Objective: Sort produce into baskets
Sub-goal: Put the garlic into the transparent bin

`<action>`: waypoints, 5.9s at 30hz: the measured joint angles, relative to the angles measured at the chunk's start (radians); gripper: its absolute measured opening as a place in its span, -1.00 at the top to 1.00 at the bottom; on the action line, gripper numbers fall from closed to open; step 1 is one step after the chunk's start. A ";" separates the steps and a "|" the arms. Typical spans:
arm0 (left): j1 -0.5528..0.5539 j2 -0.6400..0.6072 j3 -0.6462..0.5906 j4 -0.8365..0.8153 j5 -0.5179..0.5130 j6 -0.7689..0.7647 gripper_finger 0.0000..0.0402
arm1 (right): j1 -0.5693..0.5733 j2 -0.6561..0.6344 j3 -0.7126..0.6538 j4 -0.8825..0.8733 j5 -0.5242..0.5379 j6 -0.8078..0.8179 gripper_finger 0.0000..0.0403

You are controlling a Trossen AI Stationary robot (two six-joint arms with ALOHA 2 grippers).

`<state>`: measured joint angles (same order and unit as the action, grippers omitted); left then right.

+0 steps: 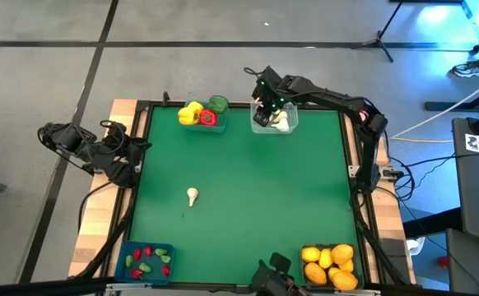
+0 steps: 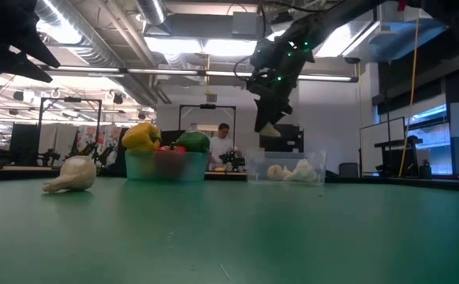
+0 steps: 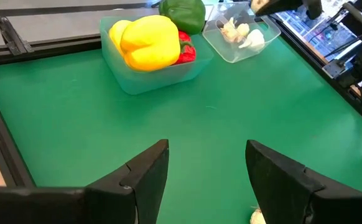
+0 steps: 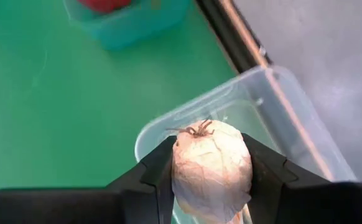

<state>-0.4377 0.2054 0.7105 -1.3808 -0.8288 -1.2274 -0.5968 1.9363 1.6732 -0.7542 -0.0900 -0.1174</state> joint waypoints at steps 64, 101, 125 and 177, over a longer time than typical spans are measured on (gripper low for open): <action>0.000 0.000 0.000 0.001 -0.001 -0.060 -0.03 | 0.596 0.428 0.063 1.120 -0.217 -0.040 -0.26; 0.000 0.000 0.000 0.001 -0.001 -0.095 -0.03 | 0.609 0.631 0.317 0.654 -0.243 0.010 -0.17; 0.000 0.000 0.000 0.001 -0.001 -0.104 -0.03 | 0.493 0.614 0.581 0.389 -0.348 -0.023 0.40; 0.000 0.000 0.000 0.000 -0.019 -0.028 -0.03 | -0.179 0.319 0.488 -0.453 -0.111 -0.059 0.42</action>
<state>-0.4374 0.2058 0.7104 -1.3804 -0.8474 -1.2551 -0.7762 2.2551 2.1613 -1.2073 -0.2006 -0.1760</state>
